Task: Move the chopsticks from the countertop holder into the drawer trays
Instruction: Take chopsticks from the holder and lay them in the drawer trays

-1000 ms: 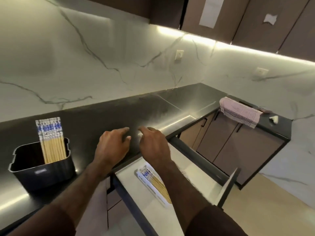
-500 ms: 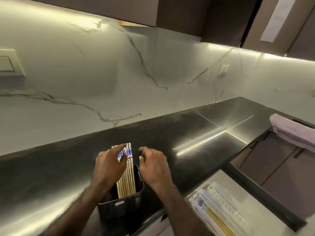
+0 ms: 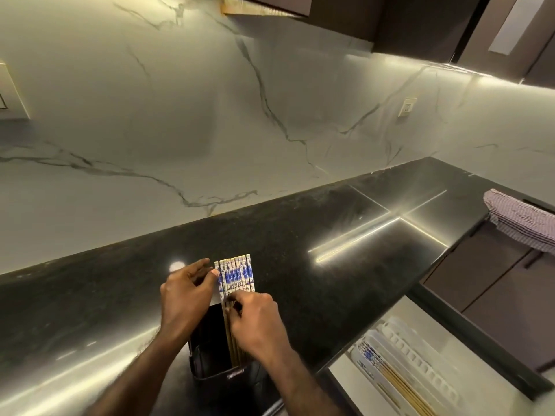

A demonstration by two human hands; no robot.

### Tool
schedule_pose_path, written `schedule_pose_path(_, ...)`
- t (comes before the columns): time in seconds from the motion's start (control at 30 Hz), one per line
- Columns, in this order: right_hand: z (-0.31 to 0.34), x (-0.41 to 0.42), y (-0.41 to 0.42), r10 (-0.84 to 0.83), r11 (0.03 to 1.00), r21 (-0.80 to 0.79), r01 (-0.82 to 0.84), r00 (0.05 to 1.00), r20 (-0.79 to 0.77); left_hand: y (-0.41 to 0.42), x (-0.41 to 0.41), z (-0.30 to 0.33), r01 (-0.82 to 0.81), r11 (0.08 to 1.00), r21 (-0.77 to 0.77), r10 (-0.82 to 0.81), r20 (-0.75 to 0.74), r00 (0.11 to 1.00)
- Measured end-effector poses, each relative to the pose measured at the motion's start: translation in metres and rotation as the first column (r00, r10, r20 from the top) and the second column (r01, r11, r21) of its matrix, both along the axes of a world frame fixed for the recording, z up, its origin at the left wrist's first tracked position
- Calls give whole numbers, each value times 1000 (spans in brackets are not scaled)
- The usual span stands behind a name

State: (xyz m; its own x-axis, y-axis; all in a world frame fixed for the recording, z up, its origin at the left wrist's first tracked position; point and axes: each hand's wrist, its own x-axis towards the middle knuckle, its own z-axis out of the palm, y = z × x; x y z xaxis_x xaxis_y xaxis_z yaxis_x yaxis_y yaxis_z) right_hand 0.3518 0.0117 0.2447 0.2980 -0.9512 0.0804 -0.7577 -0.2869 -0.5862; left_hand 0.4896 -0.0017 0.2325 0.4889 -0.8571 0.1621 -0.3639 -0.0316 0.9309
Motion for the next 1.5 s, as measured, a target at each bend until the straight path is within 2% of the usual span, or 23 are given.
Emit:
schedule_pose_path(0.3, -6, 6, 4, -27, 997, -72, 29, 999, 37, -7, 3, -7, 28, 1000, 5, -27, -99, 995)
schedule_pose_path(0.63, -9, 4, 6, -78, 993, -87, 81, 996, 38, -8, -3, -8, 93, 996, -13, -94, -134, 987)
schedule_pose_path(0.9, -12, 2, 6, -60, 997, -45, 62, 996, 62, -5, 0, -11, 99, 995, -35, -104, -203, 974)
schedule_pose_path(1.03, -8, 3, 5, -53, 998, -23, 55, 995, 81, -1, 4, -2, 117, 991, -67, -132, -299, 945)
schedule_pose_path(1.17, 6, 2, -2, -40, 999, 36, 34, 984, 176, 3, 4, 30, 179, 972, -155, -223, -347, 911)
schedule_pose_path(1.23, 19, 0, -8, -9, 998, 66, -9, 967, 256, 2, 5, 55, 235, 952, -194, -288, -316, 904)
schedule_pose_path(1.33, 42, -5, -16, 12, 983, 156, -96, 882, 471, 0, 6, 95, 327, 913, -246, -385, -245, 890)
schedule_pose_path(1.4, 55, -12, -17, 17, 965, 201, -168, 806, 591, -3, 3, 121, 360, 878, -316, -444, -251, 860)
schedule_pose_path(1.5, 67, -29, -13, 63, 935, 229, -270, 764, 643, -5, -3, 153, 365, 840, -401, -500, -312, 808)
